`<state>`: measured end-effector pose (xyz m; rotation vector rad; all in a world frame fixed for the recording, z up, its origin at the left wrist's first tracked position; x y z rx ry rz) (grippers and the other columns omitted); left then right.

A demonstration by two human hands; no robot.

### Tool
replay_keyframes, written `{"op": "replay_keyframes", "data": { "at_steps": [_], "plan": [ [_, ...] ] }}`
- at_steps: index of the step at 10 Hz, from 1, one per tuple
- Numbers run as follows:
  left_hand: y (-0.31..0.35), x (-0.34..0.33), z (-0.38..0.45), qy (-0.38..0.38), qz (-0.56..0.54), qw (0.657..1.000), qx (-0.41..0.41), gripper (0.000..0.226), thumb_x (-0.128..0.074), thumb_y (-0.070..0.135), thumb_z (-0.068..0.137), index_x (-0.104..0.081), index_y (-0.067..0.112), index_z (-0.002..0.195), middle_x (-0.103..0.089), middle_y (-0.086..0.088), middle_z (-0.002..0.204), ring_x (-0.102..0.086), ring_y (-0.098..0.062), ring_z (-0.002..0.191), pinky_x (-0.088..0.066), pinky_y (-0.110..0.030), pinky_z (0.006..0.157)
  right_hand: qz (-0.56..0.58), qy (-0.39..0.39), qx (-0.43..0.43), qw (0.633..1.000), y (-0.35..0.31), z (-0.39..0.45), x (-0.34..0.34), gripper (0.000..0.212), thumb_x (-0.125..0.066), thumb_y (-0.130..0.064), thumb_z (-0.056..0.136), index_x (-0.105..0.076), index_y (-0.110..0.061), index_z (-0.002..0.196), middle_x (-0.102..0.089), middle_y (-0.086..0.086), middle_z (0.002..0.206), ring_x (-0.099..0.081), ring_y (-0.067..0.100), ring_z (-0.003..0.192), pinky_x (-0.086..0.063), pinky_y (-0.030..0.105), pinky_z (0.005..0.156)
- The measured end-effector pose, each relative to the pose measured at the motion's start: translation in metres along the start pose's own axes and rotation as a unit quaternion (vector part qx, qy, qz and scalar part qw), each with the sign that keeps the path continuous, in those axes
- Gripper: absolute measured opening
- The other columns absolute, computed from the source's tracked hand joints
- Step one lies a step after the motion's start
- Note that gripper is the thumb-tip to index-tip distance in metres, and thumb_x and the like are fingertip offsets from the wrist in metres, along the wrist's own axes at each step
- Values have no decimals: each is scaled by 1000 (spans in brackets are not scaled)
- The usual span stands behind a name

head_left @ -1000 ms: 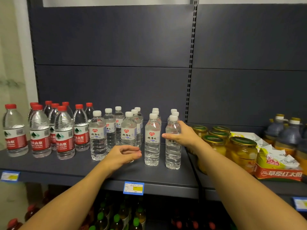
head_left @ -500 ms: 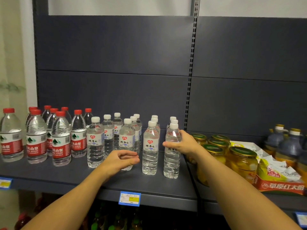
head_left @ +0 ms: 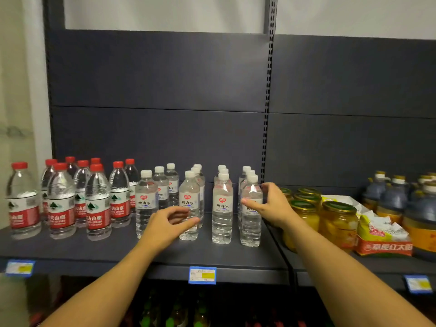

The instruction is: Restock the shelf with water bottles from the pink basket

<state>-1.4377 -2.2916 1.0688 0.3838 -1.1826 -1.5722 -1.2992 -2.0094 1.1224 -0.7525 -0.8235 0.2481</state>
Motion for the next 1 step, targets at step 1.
{"op": "replay_keyframes", "data": {
  "at_steps": [1],
  "plan": [
    [8, 13, -8, 32, 137, 988, -61, 63, -84, 56, 76, -70, 26, 130, -73, 9, 126, -66, -6, 116, -52, -32, 107, -50, 74, -11, 996, -10, -21, 5, 98, -81, -63, 69, -40, -13, 143, -48, 7, 141, -51, 24, 128, -51, 42, 104]
  ]
}}
Point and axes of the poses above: each hand's wrist, its own z-axis towards the middle knuckle, its own x-axis out of the back of the hand, y = z × x, the point moved 7 cm from there along z, towards the middle knuckle
